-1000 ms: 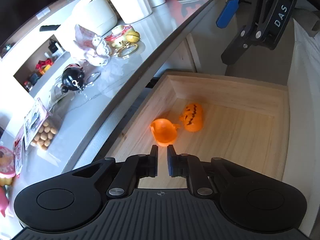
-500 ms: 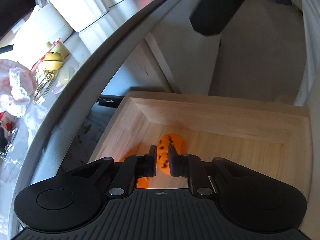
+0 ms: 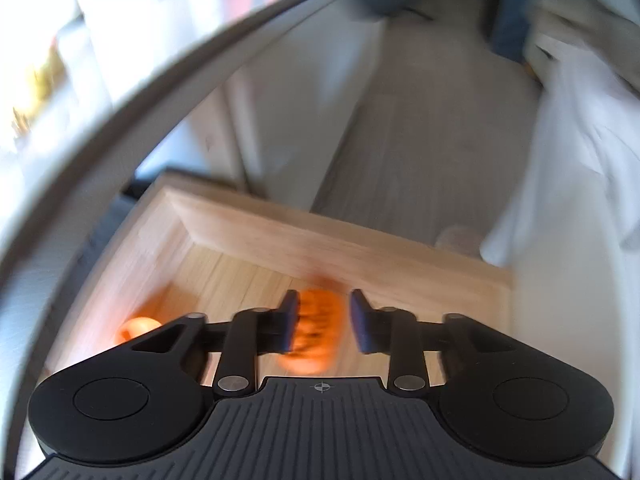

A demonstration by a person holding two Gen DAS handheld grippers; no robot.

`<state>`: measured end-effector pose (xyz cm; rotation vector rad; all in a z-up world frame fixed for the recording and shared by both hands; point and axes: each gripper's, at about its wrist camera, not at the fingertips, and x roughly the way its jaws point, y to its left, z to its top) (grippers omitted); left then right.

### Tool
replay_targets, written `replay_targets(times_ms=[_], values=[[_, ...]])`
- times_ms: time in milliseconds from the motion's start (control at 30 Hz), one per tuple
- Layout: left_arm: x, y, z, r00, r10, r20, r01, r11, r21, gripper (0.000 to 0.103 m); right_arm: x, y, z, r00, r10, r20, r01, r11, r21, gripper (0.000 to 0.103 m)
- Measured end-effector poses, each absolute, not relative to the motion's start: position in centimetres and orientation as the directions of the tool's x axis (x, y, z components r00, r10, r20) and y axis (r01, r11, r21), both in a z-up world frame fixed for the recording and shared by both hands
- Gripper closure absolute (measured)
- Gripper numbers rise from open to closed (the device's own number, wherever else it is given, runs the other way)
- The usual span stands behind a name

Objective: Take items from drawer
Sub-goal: 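Close the left tool on the open orange pumpkin shell, then lift the pumpkin shell with the left tool while the right grasps the jack-o-lantern piece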

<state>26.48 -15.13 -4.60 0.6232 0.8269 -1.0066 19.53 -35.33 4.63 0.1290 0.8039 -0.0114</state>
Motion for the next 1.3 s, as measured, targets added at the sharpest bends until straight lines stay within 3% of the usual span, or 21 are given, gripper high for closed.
replay_targets(times_ms=[133, 433, 767, 867, 967, 1300], values=[[23.3, -14.0, -4.8, 0.521, -0.379, -0.765, 0.850, 0.312, 0.425, 0.071, 19.5, -35.5, 4.8, 0.703, 0.047, -0.709, 0.062, 0.990, 0.128, 0.008], [23.7, -13.0, -9.0, 0.681, -0.195, -0.706, 0.732, 0.202, 0.651, 0.071, 19.8, -34.9, 4.7, 0.697, 0.043, -0.716, 0.051, 0.993, 0.109, 0.007], [24.7, -13.1, -10.7, 0.683, -0.126, -0.720, 0.730, 0.139, 0.669, 0.071, 19.9, -35.1, 4.5, 0.689, 0.048, -0.723, 0.051, 0.992, 0.114, 0.007], [25.0, -13.2, -10.8, 0.649, -0.132, -0.749, 0.761, 0.133, 0.635, 0.092, 20.0, -35.0, 4.4, 0.685, 0.044, -0.727, 0.050, 0.993, 0.107, 0.007], [24.1, -12.6, -10.4, 0.653, -0.138, -0.745, 0.757, 0.105, 0.644, 0.094, 20.0, -35.2, 4.3, 0.682, 0.040, -0.730, 0.058, 0.992, 0.108, 0.007], [19.2, -7.3, -1.1, 0.578, -0.243, -0.779, 0.815, 0.231, 0.532, 0.095, 20.6, -33.5, 3.5, 0.625, 0.110, -0.773, -0.050, 0.994, 0.101, 0.007]])
